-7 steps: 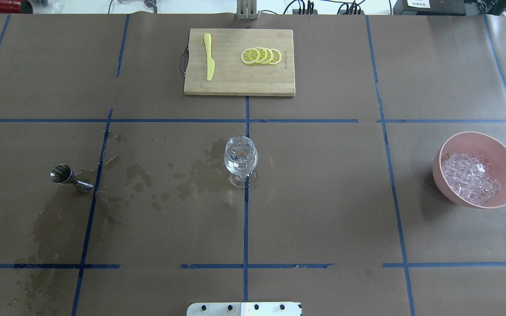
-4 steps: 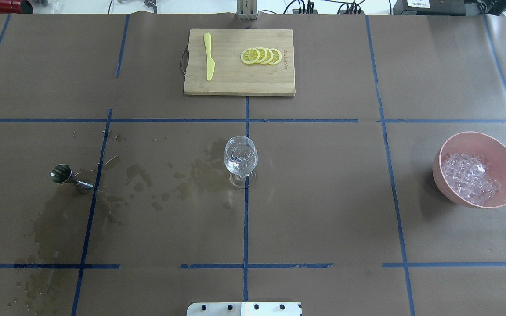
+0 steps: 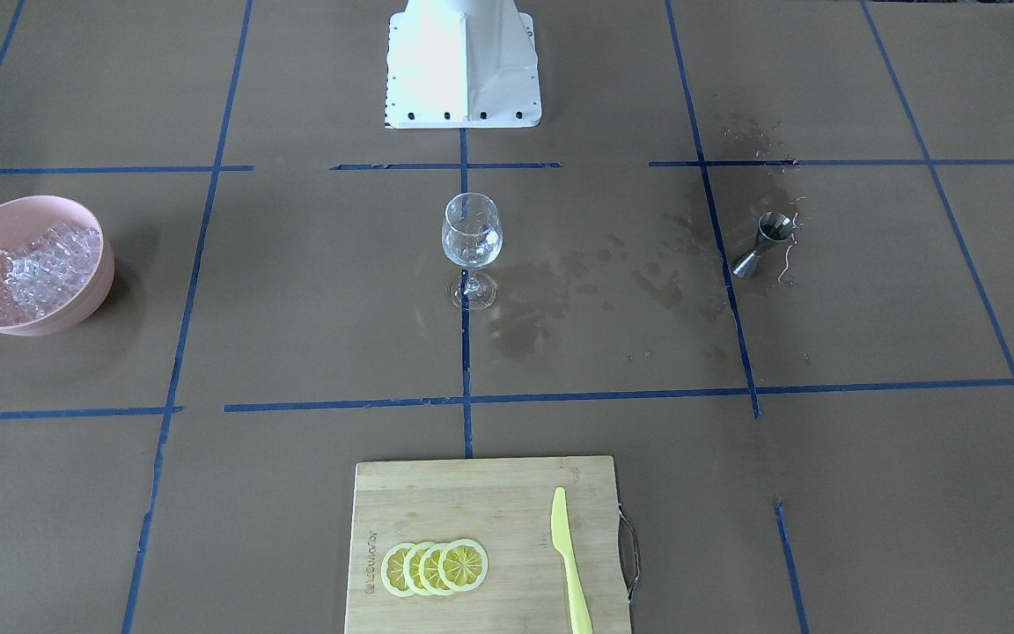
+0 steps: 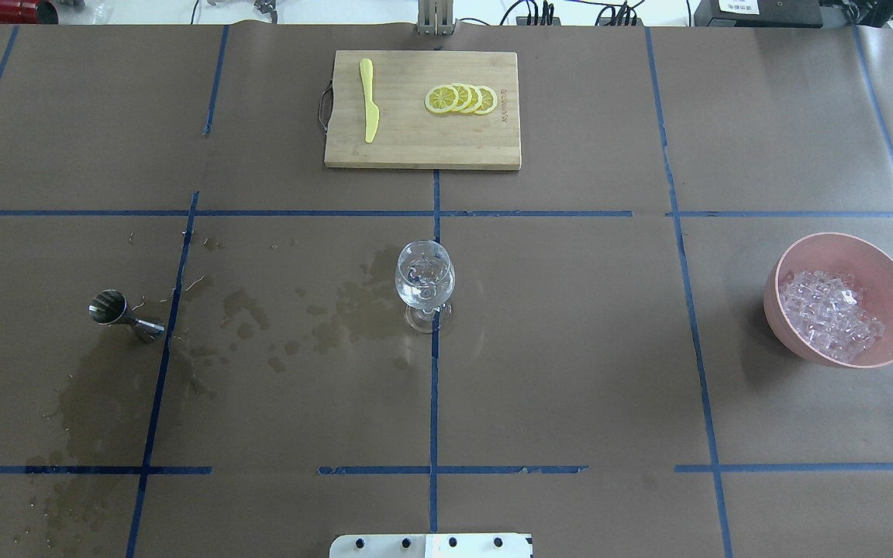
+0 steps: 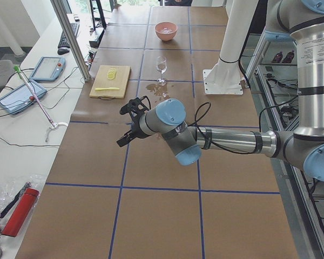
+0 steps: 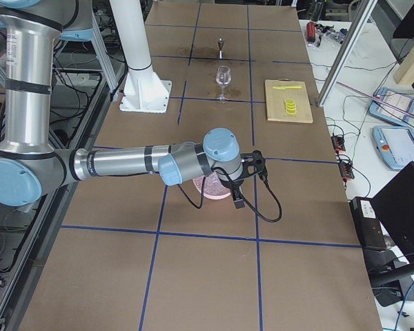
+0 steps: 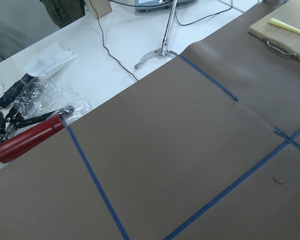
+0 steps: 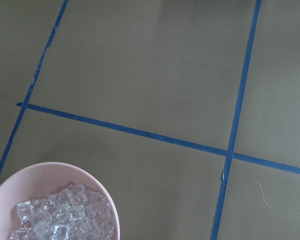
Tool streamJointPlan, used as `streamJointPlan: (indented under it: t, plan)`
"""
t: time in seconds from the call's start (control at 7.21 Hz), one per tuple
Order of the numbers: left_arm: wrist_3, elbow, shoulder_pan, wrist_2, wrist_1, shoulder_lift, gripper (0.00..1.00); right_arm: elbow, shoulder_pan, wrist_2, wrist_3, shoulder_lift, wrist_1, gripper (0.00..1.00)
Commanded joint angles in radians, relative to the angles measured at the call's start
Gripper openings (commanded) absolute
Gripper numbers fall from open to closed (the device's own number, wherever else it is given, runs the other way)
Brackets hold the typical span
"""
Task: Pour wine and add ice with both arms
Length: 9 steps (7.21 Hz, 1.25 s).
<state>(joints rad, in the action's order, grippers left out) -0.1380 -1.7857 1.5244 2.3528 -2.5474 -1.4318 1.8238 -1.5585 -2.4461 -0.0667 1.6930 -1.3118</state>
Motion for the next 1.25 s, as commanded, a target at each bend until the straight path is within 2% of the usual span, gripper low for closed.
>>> streamJointPlan:
  t: [0.0, 0.14, 0.28, 0.42, 0.69, 0.97, 1.11]
  plan:
    - [-0.325, -0.02, -0.181, -0.131, -0.188, -0.013, 1.0, 0.008, 0.0, -0.001, -0.004, -0.004, -0.001, 1.0]
    - [-0.459, -0.021, -0.299, -0.268, -0.268, -0.01, 1.0, 0.017, 0.0, -0.002, -0.004, -0.004, -0.001, 1.0]
    - [-0.553, -0.033, -0.413, -0.446, -0.337, -0.001, 1.0, 0.025, 0.0, -0.002, -0.004, 0.002, -0.001, 1.0]
    - [-0.633, -0.065, -0.517, -0.583, -0.365, 0.023, 1.0, 0.032, 0.0, -0.002, -0.004, 0.007, -0.001, 1.0]
    - [-0.693, -0.107, -0.689, -0.857, -0.367, 0.06, 1.0, 0.046, 0.0, -0.002, -0.005, 0.013, -0.001, 1.0]
    - [-0.748, -0.106, -0.911, -1.196, -0.364, 0.07, 1.0, 0.046, 0.0, -0.002, -0.005, 0.013, -0.001, 1.0]
    - [-0.788, -0.097, -1.06, -1.398, -0.36, 0.071, 1.0, 0.046, 0.0, -0.002, -0.004, 0.014, -0.001, 1.0]
